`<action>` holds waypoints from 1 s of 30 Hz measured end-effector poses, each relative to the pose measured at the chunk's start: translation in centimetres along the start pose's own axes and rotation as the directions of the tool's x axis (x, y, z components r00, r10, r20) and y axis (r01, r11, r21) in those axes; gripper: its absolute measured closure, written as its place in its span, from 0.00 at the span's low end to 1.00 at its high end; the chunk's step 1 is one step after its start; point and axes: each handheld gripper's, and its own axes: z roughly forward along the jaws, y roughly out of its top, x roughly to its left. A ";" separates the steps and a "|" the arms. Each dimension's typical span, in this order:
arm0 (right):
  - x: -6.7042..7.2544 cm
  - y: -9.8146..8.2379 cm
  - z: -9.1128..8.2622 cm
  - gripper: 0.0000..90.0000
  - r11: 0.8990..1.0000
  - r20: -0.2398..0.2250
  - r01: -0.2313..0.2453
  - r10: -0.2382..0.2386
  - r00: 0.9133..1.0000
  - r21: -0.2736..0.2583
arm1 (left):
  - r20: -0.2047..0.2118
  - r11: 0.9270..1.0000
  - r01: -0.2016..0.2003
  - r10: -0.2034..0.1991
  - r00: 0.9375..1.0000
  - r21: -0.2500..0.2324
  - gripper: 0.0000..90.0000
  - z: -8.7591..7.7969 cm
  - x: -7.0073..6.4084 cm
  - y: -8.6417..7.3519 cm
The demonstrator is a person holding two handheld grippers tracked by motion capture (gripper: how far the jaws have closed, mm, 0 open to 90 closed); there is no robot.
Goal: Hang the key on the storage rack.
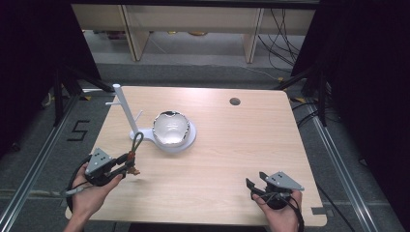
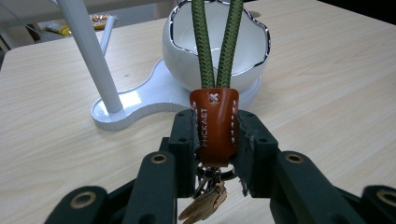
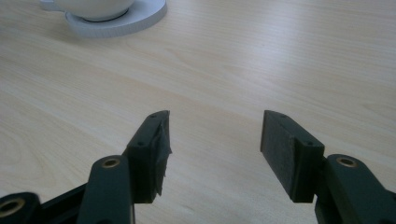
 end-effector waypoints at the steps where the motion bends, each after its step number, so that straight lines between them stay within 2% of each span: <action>1: 0.0 0.0 0.0 0.48 1.000 0.003 0.002 -0.002 1.000 0.000 | -0.001 1.000 0.003 -0.003 1.000 0.000 0.77 0.0 0.0 0.0; 8: 0.0 0.0 0.0 0.48 1.000 0.001 -0.001 0.001 1.000 0.001 | -0.027 1.000 0.002 -0.003 1.000 -0.019 0.77 -0.4 0.4 0.5; 14: 0.1 0.0 0.0 0.48 1.000 0.006 0.003 -0.003 1.000 -0.002 | -0.026 0.999 0.002 -0.003 1.000 -0.037 0.77 -0.7 0.8 1.0; 30: 0.1 0.0 -0.1 0.48 1.000 0.012 -0.004 0.004 1.000 0.002 | -0.061 0.998 0.008 -0.012 0.998 -0.063 0.77 -1.2 1.8 1.9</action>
